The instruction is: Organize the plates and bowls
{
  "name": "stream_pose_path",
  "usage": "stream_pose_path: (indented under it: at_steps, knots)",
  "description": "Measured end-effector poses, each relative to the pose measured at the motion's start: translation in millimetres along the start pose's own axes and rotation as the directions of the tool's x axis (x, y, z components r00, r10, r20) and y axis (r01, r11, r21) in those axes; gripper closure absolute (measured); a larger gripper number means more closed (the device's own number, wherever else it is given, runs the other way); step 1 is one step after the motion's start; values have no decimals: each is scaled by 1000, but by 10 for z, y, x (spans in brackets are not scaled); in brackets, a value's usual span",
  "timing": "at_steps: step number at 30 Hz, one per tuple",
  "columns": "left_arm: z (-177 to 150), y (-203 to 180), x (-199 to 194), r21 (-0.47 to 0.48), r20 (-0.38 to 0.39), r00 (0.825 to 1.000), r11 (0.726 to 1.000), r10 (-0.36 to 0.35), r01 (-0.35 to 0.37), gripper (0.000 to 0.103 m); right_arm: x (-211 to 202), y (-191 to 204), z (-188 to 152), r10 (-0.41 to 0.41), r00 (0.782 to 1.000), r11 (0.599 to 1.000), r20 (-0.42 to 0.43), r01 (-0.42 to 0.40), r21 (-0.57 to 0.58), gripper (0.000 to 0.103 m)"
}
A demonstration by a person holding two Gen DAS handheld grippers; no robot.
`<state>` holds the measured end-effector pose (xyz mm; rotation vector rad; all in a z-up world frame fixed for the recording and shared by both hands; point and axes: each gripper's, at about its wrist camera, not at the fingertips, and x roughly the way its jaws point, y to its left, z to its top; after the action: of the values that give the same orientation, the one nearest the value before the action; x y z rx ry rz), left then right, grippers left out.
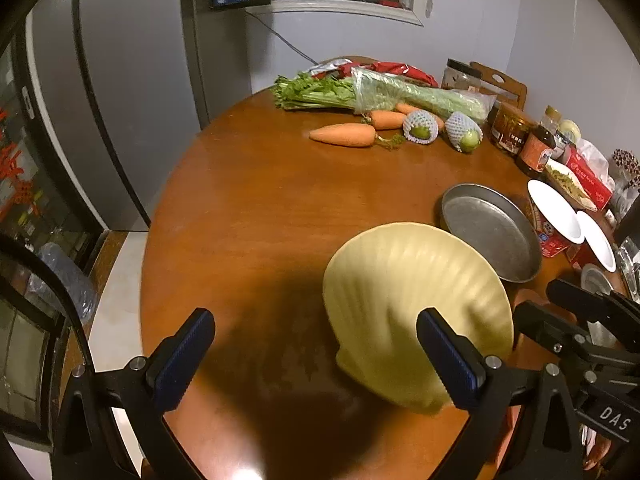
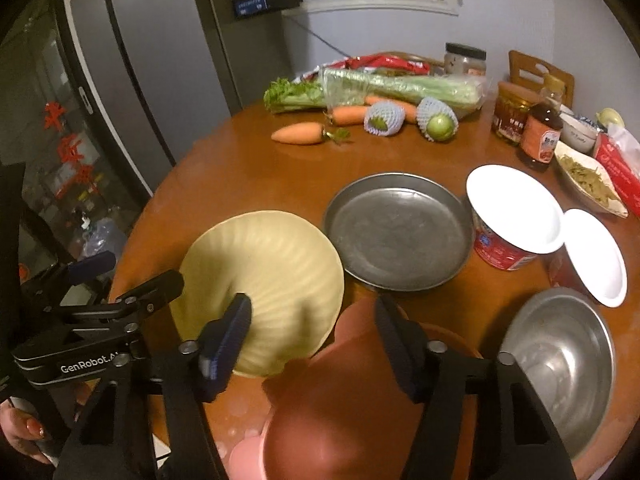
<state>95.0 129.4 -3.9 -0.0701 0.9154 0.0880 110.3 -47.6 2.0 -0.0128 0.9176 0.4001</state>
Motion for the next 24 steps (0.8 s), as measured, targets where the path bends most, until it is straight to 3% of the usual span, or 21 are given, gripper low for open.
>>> stream_pose_path:
  at_steps: [7, 15, 21, 24]
  knots:
    - [132, -15, 223, 32, -24, 1000, 999, -2, 3, 7, 203, -32, 91, -28, 999, 999, -43, 26, -41, 61]
    - [194, -29, 384, 51, -54, 998, 999, -11, 14, 12, 346, -33, 137, -59, 995, 996, -78, 53, -66, 66]
    - [179, -11, 474, 36, -75, 997, 999, -35, 38, 25, 436, -28, 151, -63, 993, 996, -101, 56, -72, 74]
    - [161, 21, 527, 10, -100, 991, 996, -85, 86, 45, 460, -7, 148, -52, 992, 996, -112, 43, -75, 80]
